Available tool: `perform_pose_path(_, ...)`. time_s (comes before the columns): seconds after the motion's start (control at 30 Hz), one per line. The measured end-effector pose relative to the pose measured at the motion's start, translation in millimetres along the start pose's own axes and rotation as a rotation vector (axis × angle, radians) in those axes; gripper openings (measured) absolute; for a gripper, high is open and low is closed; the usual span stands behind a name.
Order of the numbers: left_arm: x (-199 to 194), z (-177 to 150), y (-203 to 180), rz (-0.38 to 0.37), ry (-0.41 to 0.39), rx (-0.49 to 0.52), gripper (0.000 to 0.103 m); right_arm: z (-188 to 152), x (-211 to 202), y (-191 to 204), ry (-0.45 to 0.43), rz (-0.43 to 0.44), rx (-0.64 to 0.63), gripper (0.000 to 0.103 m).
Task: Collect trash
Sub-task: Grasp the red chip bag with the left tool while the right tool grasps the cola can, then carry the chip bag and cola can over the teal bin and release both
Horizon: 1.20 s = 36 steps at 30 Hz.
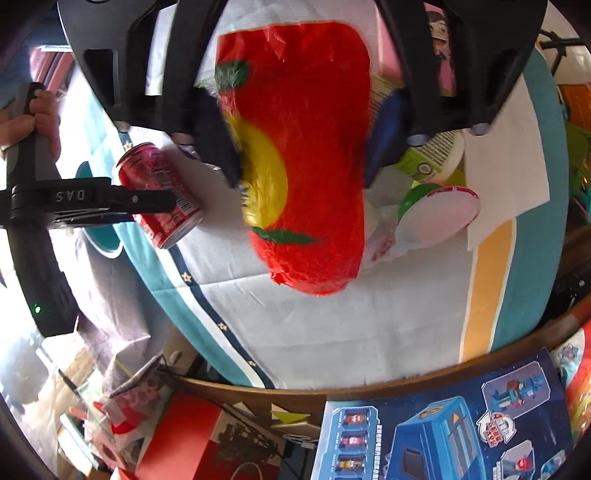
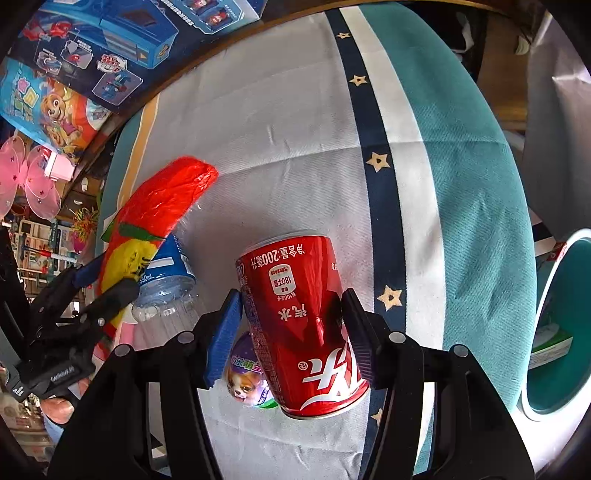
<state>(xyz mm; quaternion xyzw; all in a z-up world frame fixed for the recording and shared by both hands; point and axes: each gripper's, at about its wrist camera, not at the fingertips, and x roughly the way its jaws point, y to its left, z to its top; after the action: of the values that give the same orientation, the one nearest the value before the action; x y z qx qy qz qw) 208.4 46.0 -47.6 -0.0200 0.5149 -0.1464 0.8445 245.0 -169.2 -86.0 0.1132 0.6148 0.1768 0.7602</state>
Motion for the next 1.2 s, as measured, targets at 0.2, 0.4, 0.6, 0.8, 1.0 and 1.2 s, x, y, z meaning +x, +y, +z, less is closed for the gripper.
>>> perform_pose_path(0.2,-13.2,-3.8,-14.2,0.032,-0.038,-0.003,0.019,-4.4,-6.2,-8.7,-0.025,0.044,0.059,0.053)
perform_pose_path(0.4,-37.8,-2.6,-30.5,0.042,-0.102,0.004,0.019,-11.8,-34.8,-18.7,-0.084,0.093,0.1,0.051)
perform_pose_path(0.6,-43.5,-4.2,-59.2,0.03,-0.109,0.047,0.019,-20.1,-54.3,-33.2,-0.13,0.136,0.144,0.05)
perform_pose_path(0.8,-40.2,-9.1,-82.9,0.004,-0.095,0.072,0.019,-30.7,-74.9,-49.5,-0.179,0.152,0.183,0.05)
perform_pose_path(1.0,-37.5,-9.2,-116.1,-0.033,-0.084,0.119,0.019,-42.8,-105.7,-74.8,-0.255,0.177,0.228,0.05)
perform_pose_path(1.2,-31.7,-5.8,-166.0,-0.067,-0.072,0.217,0.019,-63.4,-144.2,-125.3,-0.35,0.182,0.316,0.05)
